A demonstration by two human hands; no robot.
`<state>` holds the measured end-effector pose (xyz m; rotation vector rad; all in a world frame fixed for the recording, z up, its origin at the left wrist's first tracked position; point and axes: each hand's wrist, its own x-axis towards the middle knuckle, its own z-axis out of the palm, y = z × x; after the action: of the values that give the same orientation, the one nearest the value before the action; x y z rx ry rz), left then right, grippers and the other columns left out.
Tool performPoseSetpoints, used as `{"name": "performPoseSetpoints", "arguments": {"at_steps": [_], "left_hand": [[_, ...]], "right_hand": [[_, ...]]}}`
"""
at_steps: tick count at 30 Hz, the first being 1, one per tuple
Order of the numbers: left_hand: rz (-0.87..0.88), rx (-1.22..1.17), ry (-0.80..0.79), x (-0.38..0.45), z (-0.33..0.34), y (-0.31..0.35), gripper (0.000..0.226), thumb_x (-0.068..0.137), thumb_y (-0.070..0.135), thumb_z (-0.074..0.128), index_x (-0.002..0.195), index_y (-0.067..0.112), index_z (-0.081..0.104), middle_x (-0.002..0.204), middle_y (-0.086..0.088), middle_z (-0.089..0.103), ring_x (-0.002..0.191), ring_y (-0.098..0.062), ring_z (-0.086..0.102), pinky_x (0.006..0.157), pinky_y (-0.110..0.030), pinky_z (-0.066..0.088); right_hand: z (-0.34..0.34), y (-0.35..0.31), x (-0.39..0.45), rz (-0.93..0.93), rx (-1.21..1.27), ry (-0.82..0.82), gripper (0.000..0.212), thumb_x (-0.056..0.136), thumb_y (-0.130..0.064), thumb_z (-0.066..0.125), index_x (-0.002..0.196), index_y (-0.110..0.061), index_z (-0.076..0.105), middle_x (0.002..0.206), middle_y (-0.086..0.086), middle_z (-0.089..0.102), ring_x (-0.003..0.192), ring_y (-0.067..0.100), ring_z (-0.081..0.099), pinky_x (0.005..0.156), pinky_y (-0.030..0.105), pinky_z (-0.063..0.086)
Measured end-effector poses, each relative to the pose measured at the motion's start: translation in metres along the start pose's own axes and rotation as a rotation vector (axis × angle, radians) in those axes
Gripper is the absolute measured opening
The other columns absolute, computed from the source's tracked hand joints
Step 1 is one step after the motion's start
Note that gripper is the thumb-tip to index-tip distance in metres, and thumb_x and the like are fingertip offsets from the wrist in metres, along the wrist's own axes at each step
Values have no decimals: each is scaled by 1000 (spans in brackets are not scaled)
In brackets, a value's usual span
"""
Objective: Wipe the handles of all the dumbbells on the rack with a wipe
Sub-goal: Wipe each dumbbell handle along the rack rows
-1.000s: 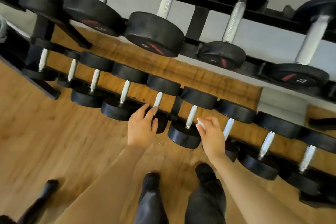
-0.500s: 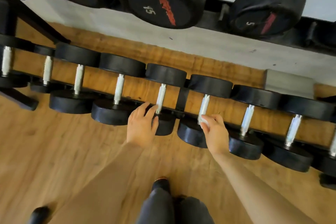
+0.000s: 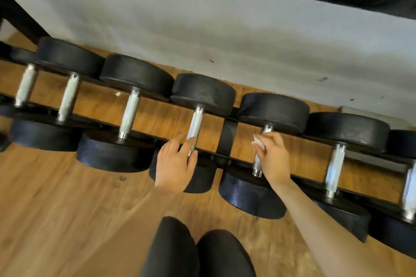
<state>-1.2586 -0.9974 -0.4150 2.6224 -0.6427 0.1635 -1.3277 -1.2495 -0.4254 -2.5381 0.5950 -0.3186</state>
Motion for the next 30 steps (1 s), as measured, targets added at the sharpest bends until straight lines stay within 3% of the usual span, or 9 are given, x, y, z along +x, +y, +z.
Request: {"name": "performPoseSetpoints", "arguments": {"at_steps": [5,14,21,26,30], "left_hand": [[23,36,41,-2,15,-6,46,95,37,40,131,15,58,127,-10,61,111,-30,60,93,-46,50],[43,2,86,-6,19,-8,49,93,38,40,133,15,58,141,-7,54,123,-26,55,98,-45,47],[47,37,170,-15,21,-5,37,97,25,50,128,10,63,139,-12,56,124,-28,56,103,-45,46],[60,192,136,-49,29,-3,48,97,35,33,133,15,58,146,-11,49,140,-28,39,116,-45,25],[41,218,147,-49,31,-3,49,97,36,34,135,15,58,149,-11,45,142,-27,37,116,-43,24]], "right_hand": [[9,9,12,-20,-19,57,26,90,-22,65,113,-12,68,111,3,56,91,17,59,79,23,43],[7,10,12,-43,43,42,28,92,-22,61,119,-13,65,116,2,50,92,3,43,85,13,31],[7,10,12,-80,75,57,25,92,-19,62,116,-15,67,117,2,51,100,12,53,89,16,34],[1,14,8,-128,152,88,28,91,-18,64,118,-14,66,117,4,56,102,13,54,88,15,38],[-7,36,4,-177,128,178,28,91,-19,64,117,-10,67,113,4,57,99,11,54,82,6,34]]}}
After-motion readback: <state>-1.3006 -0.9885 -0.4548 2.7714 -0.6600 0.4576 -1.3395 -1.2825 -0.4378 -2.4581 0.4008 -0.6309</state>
